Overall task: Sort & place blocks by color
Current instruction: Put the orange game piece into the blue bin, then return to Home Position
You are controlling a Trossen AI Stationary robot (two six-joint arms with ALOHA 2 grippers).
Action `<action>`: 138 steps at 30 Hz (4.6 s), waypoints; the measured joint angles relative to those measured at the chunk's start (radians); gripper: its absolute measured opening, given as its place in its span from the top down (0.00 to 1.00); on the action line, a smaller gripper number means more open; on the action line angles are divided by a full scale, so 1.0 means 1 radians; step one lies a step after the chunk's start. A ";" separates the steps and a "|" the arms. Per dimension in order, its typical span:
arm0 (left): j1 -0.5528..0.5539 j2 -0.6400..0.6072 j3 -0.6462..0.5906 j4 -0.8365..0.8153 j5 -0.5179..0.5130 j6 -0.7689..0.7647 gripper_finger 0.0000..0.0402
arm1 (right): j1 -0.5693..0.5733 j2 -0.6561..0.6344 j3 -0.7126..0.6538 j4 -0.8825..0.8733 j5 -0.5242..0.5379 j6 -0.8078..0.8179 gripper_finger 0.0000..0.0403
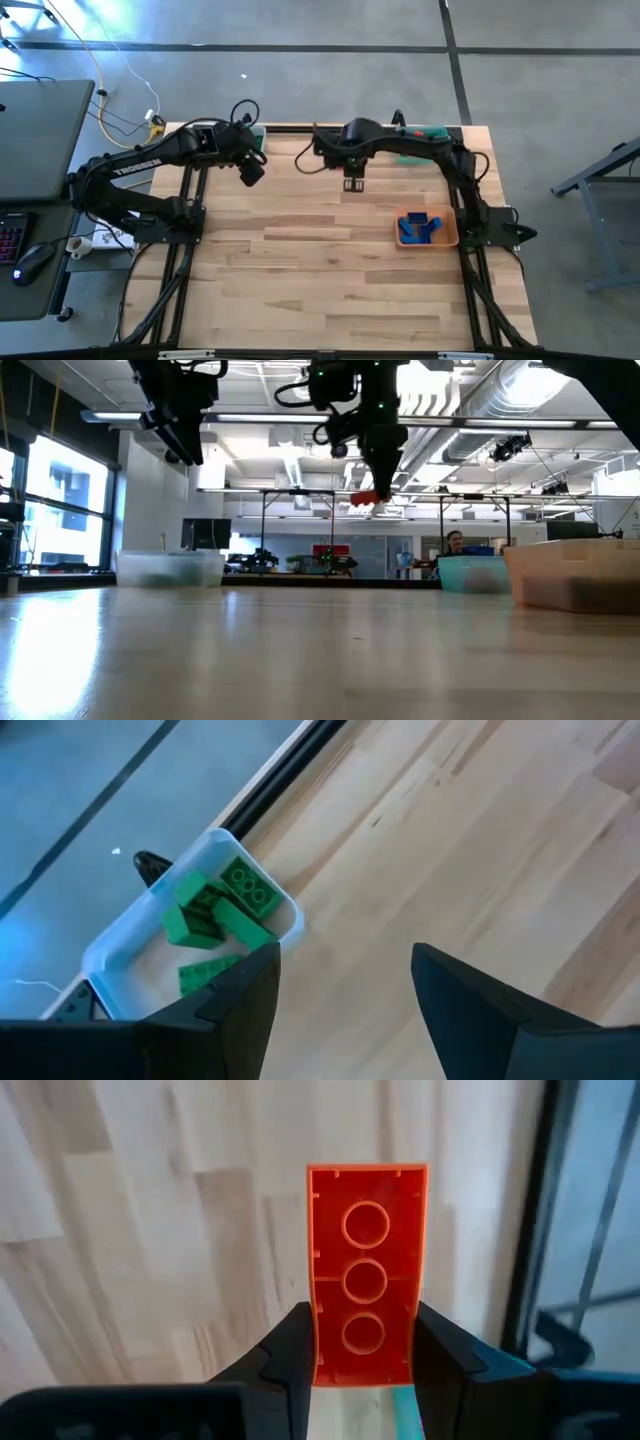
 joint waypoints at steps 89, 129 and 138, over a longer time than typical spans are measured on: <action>0.243 0.000 0.000 0.100 0.165 0.207 0.47 | -0.821 -0.425 -0.859 0.501 -0.056 0.656 0.44; 0.088 -0.943 -0.767 0.784 0.571 -0.101 0.47 | -0.315 -0.786 -0.829 0.817 -0.179 0.645 0.43; 0.052 -1.122 -0.902 0.797 0.569 -0.091 0.47 | -0.293 -0.786 -0.829 0.813 -0.179 0.642 0.43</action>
